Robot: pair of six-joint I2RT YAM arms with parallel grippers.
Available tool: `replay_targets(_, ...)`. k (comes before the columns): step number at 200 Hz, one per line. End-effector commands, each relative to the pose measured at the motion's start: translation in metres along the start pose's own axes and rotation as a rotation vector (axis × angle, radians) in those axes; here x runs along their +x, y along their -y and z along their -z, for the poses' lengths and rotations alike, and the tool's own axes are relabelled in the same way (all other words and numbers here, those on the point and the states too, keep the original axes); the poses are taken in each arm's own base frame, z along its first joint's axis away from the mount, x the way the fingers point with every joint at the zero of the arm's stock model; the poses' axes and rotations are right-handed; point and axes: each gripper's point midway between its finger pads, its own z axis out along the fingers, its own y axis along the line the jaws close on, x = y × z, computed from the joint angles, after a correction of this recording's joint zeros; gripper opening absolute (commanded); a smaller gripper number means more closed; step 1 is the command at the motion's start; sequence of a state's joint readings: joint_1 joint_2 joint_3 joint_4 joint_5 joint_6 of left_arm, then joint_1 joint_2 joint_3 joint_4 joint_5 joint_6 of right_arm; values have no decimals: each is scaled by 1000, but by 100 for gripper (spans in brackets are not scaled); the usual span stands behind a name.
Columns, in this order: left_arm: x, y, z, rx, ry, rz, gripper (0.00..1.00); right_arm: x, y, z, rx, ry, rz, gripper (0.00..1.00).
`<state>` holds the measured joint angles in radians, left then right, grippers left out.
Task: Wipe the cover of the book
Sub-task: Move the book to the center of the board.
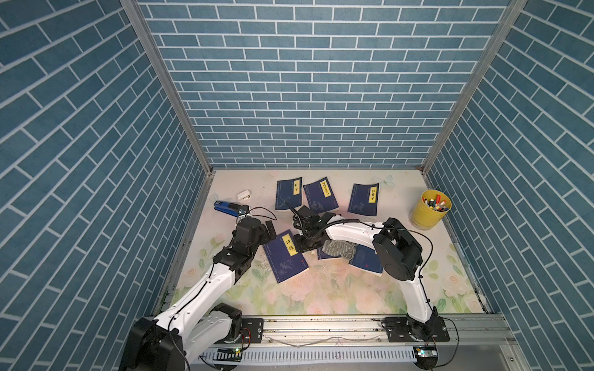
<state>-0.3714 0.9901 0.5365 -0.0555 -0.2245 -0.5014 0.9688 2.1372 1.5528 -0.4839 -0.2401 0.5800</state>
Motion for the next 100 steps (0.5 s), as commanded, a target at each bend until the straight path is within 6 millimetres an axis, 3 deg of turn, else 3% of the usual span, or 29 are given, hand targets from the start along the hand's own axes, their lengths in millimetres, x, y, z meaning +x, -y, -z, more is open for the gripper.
replay_targets(1,18,-11,0,-20,-34,24,100,10,-1,-10,12,-43,-46,16)
replay_targets(56,77,-29,-4,-25,-153,153,94,24,16,4,83,-36,-37,33)
replay_targets(100,105,-29,-2,6,-230,212,83,54,18,10,47,-106,5,32)
